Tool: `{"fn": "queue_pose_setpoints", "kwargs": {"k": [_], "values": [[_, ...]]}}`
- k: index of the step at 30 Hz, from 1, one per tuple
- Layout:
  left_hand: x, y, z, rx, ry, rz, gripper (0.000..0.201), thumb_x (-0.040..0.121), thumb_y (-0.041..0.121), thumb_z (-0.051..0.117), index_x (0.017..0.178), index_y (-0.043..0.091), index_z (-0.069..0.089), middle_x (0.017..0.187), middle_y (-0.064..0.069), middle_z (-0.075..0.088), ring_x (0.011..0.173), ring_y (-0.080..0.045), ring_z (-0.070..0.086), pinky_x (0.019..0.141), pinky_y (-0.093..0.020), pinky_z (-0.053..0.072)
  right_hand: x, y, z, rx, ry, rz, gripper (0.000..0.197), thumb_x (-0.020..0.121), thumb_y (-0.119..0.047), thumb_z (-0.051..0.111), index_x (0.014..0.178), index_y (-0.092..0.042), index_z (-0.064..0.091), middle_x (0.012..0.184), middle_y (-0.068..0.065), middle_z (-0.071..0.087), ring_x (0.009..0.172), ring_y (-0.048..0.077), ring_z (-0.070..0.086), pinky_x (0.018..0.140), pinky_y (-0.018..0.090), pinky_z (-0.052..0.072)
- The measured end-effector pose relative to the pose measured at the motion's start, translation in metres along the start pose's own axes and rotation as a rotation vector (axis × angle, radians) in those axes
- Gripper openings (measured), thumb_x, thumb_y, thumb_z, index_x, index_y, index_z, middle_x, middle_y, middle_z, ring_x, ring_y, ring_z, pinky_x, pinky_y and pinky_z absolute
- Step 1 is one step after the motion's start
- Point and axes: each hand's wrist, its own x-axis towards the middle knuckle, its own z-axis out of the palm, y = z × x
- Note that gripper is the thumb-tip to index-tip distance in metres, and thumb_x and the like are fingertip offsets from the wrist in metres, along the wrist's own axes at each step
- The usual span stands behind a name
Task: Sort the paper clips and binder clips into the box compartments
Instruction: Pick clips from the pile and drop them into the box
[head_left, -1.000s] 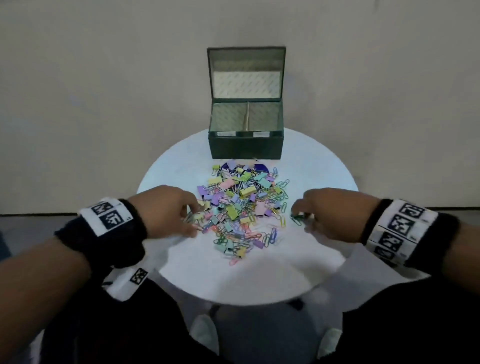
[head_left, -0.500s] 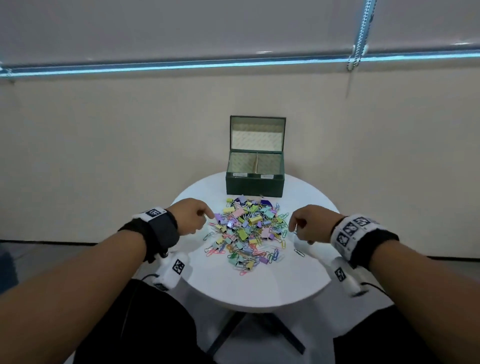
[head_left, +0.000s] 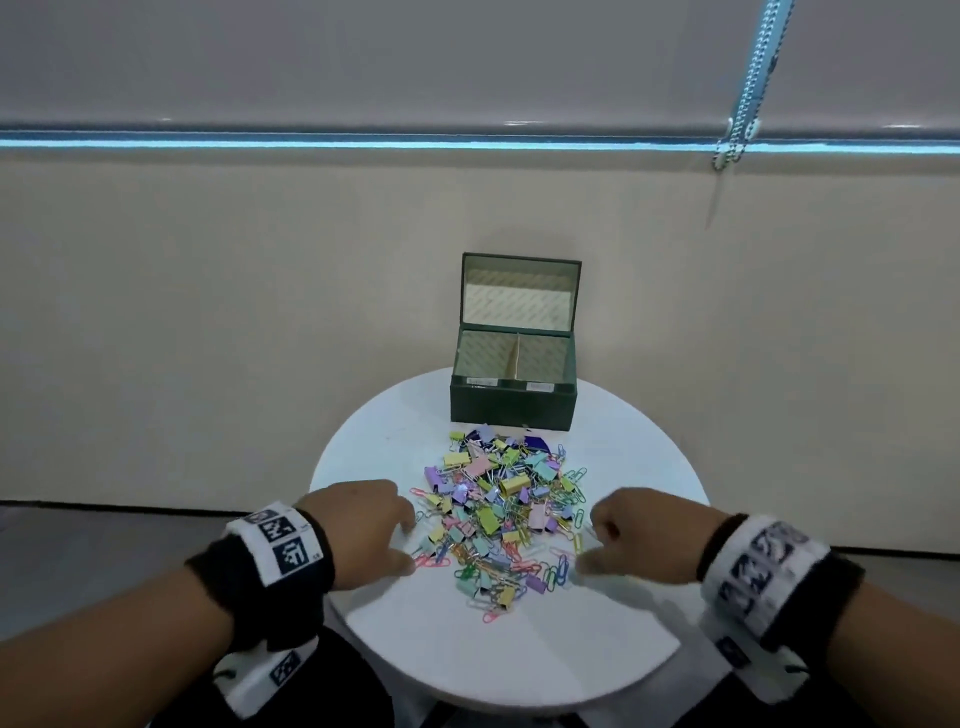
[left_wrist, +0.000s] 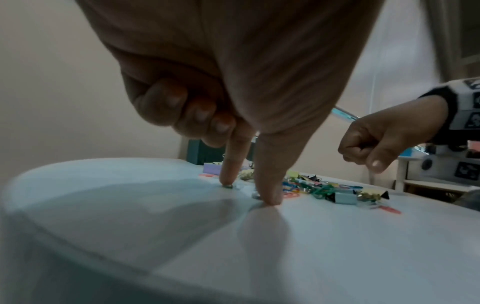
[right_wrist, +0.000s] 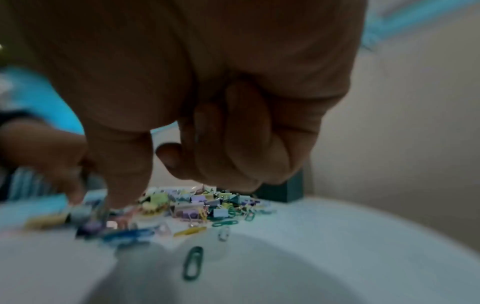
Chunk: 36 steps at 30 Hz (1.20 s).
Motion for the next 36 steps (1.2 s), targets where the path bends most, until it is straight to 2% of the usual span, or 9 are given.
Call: {"fn": "queue_pose_setpoints", "kwargs": {"k": [2,5,11,15,19,22,25,30,36], "values": [[0.004,0.003,0.0,-0.013,0.026,0.022,0.04,0.09,0.058,0.057,0.124,0.038,0.06,0.12,0.013,0.055,0.115,-0.015,0.055,0.093,-0.032,0.045,-0.005,-0.005,0.008,-0.264,0.092,0.006,0.031,0.089,-0.054,0.061,0.087,-0.023,0.056,0.086,-0.006,0.061,0.078,0.016,0.056,0.067,0.03,0.043],[0.011,0.004,0.003,-0.015,0.078,0.056,0.024,0.094,0.045,0.056,0.108,0.03,0.069,0.107,0.01,0.063,0.101,-0.015,0.061,0.082,-0.029,0.047,-0.001,-0.003,0.015,-0.248,0.117,0.042,0.023,0.093,-0.038,0.057,0.11,-0.022,0.061,0.109,-0.003,0.066,0.101,0.018,0.062,0.082,0.03,0.049],[0.025,-0.006,0.011,0.056,0.1,0.111,0.022,0.096,0.04,0.043,0.097,0.027,0.061,0.101,0.008,0.062,0.091,-0.016,0.061,0.082,-0.034,0.051,0.021,0.004,0.026,-0.211,0.089,0.011,0.018,0.09,-0.021,0.046,0.093,-0.016,0.064,0.093,0.001,0.069,0.086,0.021,0.064,0.071,0.031,0.05],[0.033,-0.025,0.005,-0.038,0.045,0.156,0.019,0.094,0.05,0.045,0.091,0.034,0.056,0.095,0.016,0.059,0.087,-0.007,0.055,0.083,-0.028,0.049,0.029,0.004,0.021,-0.145,0.018,0.038,0.016,0.072,-0.02,0.049,0.076,-0.012,0.062,0.077,0.005,0.069,0.063,0.019,0.058,0.056,0.03,0.049],[0.047,-0.04,-0.025,-0.292,-0.016,0.168,0.013,0.093,0.046,0.059,0.082,0.038,0.059,0.076,0.018,0.057,0.069,0.002,0.051,0.071,-0.015,0.042,0.042,0.008,-0.007,-0.042,0.022,-0.04,0.01,0.077,-0.024,0.055,0.073,-0.016,0.059,0.075,-0.002,0.063,0.068,0.016,0.055,0.062,0.026,0.047],[0.059,-0.04,-0.056,-0.651,-0.052,0.158,0.012,0.093,0.037,0.065,0.083,0.03,0.065,0.064,0.017,0.054,0.058,-0.002,0.044,0.062,-0.019,0.041,0.056,0.011,-0.056,0.142,0.154,-0.101,0.022,0.088,-0.018,0.058,0.069,-0.02,0.048,0.067,-0.009,0.051,0.06,0.009,0.044,0.055,0.018,0.036],[0.07,-0.035,-0.076,-0.972,-0.111,0.144,0.014,0.093,0.023,0.068,0.08,0.019,0.064,0.06,0.009,0.044,0.054,-0.008,0.035,0.052,-0.02,0.033,0.073,0.013,-0.094,0.336,0.263,-0.084,0.022,0.094,-0.016,0.057,0.074,-0.015,0.048,0.063,-0.006,0.047,0.047,0.004,0.038,0.049,0.016,0.036],[0.087,-0.031,-0.088,-1.163,-0.198,0.148,0.019,0.074,0.024,0.084,0.073,0.02,0.065,0.062,0.005,0.039,0.053,-0.01,0.031,0.047,-0.019,0.028,0.118,0.009,-0.12,0.29,0.329,-0.035,0.02,0.094,-0.022,0.056,0.076,-0.015,0.05,0.071,0.002,0.053,0.06,0.015,0.044,0.056,0.023,0.041],[0.096,-0.019,-0.084,-0.968,-0.244,0.103,0.021,0.098,0.019,0.059,0.077,0.015,0.062,0.058,0.006,0.038,0.053,-0.013,0.031,0.049,-0.021,0.026,0.156,-0.001,-0.126,0.109,0.32,-0.001,0.015,0.091,-0.018,0.056,0.077,-0.015,0.055,0.077,0.002,0.058,0.07,0.017,0.052,0.064,0.025,0.044]]}}
